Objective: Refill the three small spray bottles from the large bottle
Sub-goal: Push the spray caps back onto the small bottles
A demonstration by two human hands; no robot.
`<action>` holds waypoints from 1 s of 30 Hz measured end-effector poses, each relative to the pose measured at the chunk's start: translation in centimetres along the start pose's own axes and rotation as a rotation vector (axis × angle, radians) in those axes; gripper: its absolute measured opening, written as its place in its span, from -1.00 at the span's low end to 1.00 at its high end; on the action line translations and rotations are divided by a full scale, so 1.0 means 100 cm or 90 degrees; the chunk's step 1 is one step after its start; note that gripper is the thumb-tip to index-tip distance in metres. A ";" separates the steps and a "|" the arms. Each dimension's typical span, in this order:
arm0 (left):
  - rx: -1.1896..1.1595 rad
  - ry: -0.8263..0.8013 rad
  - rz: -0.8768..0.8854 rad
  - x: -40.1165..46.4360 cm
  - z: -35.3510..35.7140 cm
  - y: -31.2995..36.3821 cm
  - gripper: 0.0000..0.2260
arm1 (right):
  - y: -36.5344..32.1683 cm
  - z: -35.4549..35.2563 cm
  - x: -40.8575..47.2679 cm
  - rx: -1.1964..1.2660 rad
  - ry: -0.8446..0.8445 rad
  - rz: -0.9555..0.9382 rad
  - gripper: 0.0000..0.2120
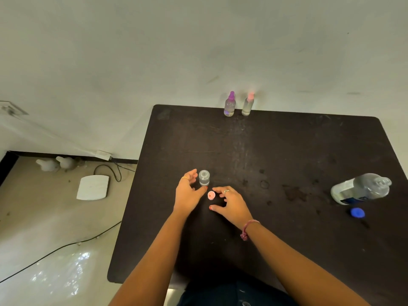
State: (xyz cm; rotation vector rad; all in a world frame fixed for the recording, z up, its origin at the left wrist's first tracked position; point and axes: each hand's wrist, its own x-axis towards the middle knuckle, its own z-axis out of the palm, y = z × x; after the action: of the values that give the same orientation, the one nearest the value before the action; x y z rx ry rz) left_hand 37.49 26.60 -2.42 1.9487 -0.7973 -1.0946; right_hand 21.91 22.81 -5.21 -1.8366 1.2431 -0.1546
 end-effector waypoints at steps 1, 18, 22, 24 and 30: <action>0.000 0.005 0.001 0.002 0.003 0.000 -0.40 | -0.001 0.001 0.002 -0.018 0.003 -0.009 -0.50; 0.000 0.047 -0.017 0.013 0.019 0.001 -0.59 | 0.002 -0.009 -0.004 0.133 0.078 0.059 -0.79; -0.001 0.046 -0.017 0.012 0.019 0.003 -0.61 | 0.005 -0.019 -0.008 0.183 0.121 0.079 -0.81; -0.008 0.049 -0.013 0.009 0.018 0.004 -0.60 | 0.005 -0.025 -0.009 0.194 0.142 0.086 -0.81; -0.069 0.083 0.029 -0.002 0.016 0.019 -0.60 | -0.002 -0.048 -0.010 0.243 0.224 0.044 -0.82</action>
State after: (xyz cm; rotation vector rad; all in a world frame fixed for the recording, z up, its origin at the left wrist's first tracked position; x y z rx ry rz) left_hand 35.75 25.28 -1.32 1.8813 -0.6934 -0.9534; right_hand 18.94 20.77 -1.82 -1.4714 1.4000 -0.6543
